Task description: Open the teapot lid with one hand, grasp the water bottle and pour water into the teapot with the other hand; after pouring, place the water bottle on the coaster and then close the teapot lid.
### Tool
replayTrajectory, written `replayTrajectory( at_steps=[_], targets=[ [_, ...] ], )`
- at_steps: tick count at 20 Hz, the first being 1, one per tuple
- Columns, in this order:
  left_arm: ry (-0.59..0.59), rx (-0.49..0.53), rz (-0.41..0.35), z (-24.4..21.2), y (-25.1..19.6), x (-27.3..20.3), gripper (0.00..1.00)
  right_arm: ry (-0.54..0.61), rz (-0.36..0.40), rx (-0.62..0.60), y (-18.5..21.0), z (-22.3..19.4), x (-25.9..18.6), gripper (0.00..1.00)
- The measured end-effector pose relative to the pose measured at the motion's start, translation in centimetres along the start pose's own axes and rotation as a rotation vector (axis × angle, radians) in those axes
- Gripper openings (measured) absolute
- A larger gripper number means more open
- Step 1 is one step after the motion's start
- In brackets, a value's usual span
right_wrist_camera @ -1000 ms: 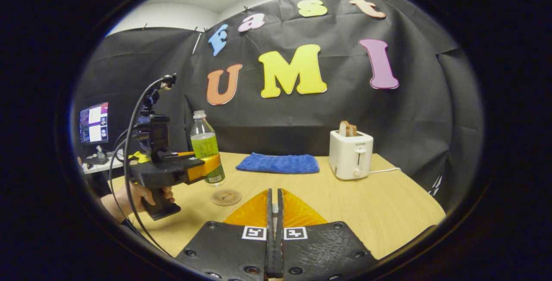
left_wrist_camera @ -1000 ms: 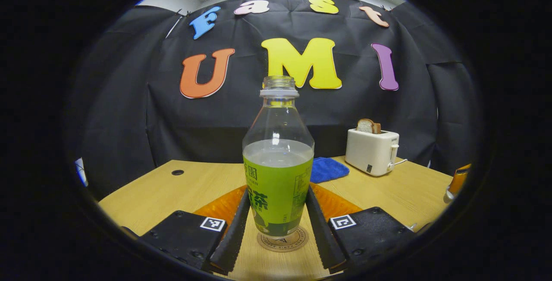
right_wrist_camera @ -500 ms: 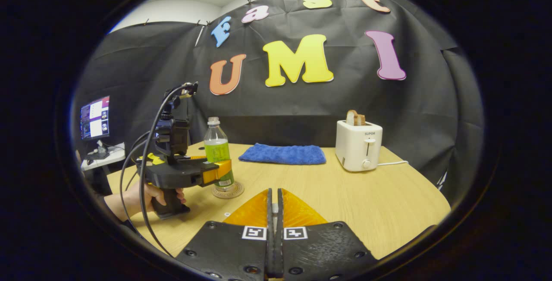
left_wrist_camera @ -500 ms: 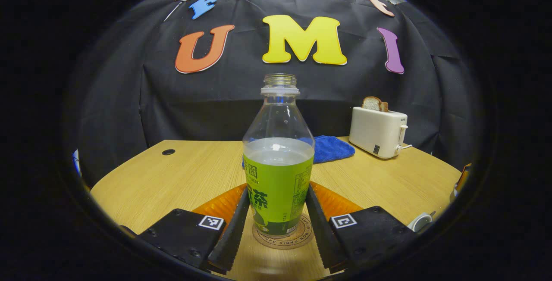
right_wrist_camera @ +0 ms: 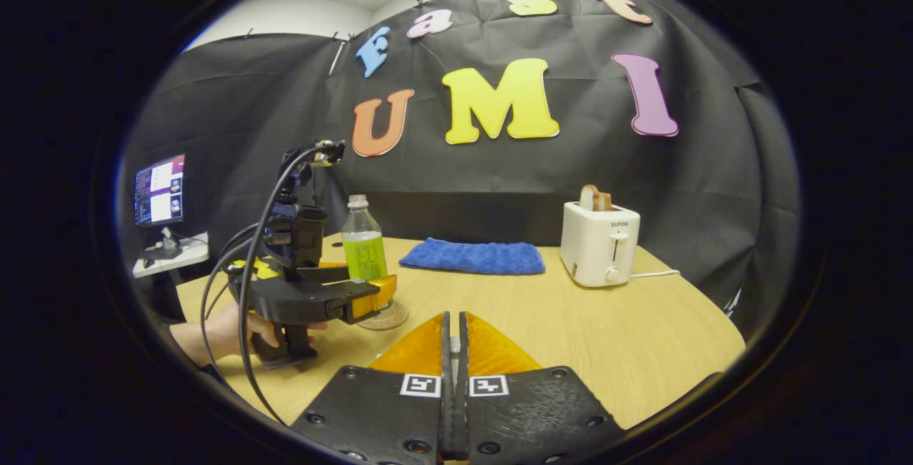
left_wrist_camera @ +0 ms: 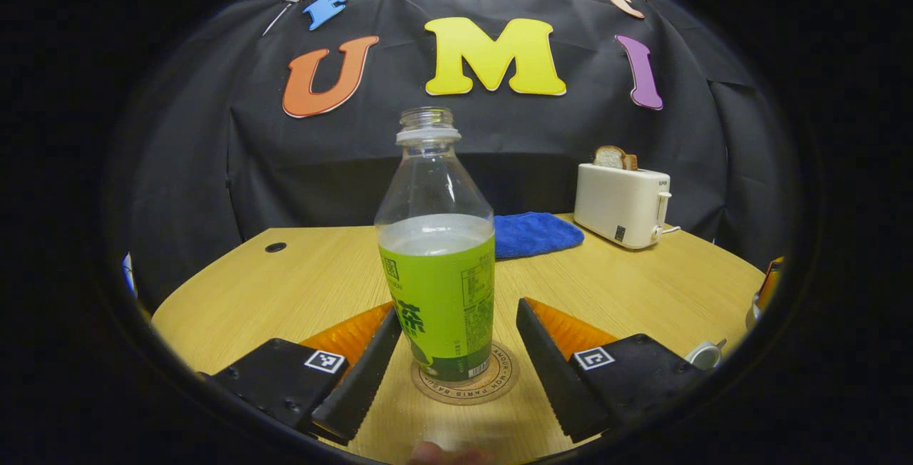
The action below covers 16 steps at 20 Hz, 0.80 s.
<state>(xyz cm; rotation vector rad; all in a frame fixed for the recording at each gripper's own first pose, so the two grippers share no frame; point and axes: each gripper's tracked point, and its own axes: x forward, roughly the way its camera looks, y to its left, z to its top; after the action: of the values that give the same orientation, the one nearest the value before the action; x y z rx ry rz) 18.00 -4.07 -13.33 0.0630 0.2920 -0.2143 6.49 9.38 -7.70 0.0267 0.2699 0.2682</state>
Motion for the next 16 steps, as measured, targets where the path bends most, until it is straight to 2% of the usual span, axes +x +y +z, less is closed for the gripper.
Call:
replayTrajectory(
  at_steps=[9, 16],
  targets=[
    [0.022, -0.015, 0.045, -0.9, 2.1, -3.5, 1.00, -0.005, 0.054, -0.037, 2.4, -1.1, 2.0, 0.00],
    [-0.026, -0.023, 0.111, 0.4, 4.7, -8.8, 1.00, 0.027, 0.046, -0.047, 2.3, -3.2, 3.1, 0.00]
  ],
)
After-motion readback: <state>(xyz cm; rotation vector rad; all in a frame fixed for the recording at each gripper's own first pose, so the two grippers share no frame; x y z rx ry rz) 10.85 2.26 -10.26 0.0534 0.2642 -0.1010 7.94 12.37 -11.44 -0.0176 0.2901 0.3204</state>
